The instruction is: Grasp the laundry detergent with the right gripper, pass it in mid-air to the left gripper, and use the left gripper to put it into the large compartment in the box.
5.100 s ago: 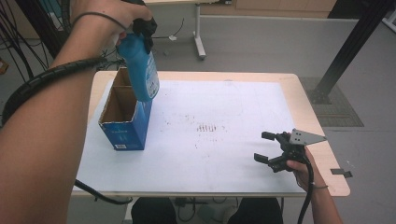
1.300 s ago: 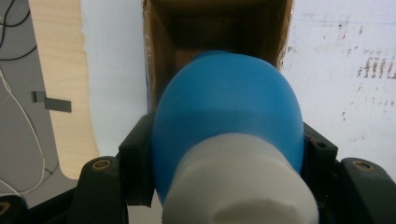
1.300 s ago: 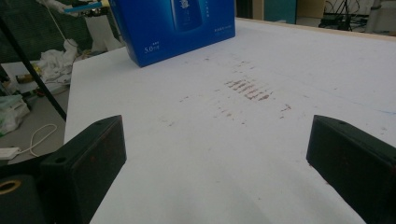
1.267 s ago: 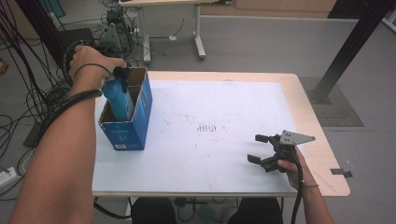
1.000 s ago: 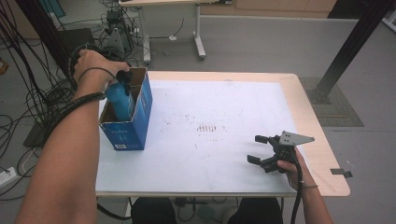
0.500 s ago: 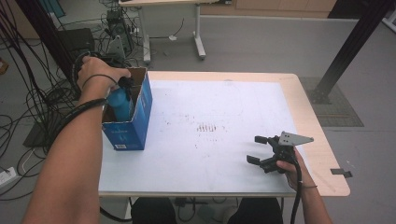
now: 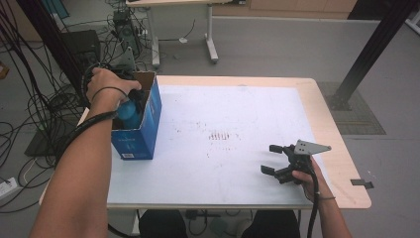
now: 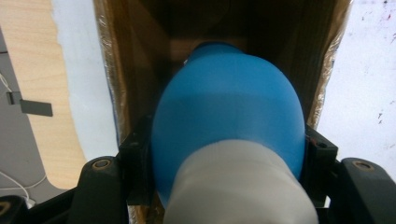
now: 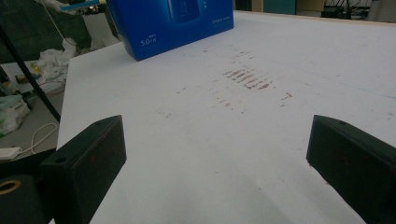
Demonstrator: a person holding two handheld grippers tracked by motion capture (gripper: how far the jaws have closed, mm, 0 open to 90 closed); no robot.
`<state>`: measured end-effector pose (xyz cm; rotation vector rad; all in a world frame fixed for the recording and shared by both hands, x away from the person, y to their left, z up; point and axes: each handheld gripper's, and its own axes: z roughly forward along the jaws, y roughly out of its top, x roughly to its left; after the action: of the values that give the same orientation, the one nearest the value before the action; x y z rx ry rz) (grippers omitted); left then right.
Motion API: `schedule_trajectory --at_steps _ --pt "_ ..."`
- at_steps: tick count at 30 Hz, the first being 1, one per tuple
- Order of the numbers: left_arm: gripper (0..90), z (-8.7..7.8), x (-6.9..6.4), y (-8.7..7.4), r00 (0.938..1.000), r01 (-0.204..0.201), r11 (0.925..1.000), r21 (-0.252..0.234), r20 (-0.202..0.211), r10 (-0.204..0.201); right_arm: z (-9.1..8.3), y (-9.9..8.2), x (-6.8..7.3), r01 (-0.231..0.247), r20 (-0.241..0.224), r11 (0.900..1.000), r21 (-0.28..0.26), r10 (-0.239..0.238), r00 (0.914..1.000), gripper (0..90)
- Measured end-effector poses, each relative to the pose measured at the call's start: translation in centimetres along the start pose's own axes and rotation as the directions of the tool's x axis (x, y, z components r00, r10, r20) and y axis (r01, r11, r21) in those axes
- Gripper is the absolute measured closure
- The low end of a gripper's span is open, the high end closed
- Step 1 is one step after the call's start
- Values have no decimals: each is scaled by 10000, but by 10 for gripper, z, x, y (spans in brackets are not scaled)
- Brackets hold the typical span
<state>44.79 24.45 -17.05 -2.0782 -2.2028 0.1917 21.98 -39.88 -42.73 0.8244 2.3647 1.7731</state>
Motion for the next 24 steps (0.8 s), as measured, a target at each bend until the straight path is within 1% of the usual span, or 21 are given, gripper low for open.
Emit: schedule_trajectory --at_steps 6,9,16,18,24 --pt "378 9 -4 2 9999 -64 9999 145 -84 66 1 0 0 10 -10 10000 -10 -10 10000 49" --pt "377 10 -4 3 9999 -85 9998 190 -88 87 1 0 0 17 1 10000 18 -17 10000 49" --pt "377 17 -2 4 10000 -66 9997 228 -30 67 1 1 0 -5 -5 10000 28 5 10000 49" --pt "377 20 -3 5 10000 -49 9995 315 -62 51 2 0 0 0 -14 10000 20 0 10000 49" --pt "377 22 -2 5 10000 -80 9994 325 -32 82 2 -1 0 -48 -6 10000 45 48 10000 49"
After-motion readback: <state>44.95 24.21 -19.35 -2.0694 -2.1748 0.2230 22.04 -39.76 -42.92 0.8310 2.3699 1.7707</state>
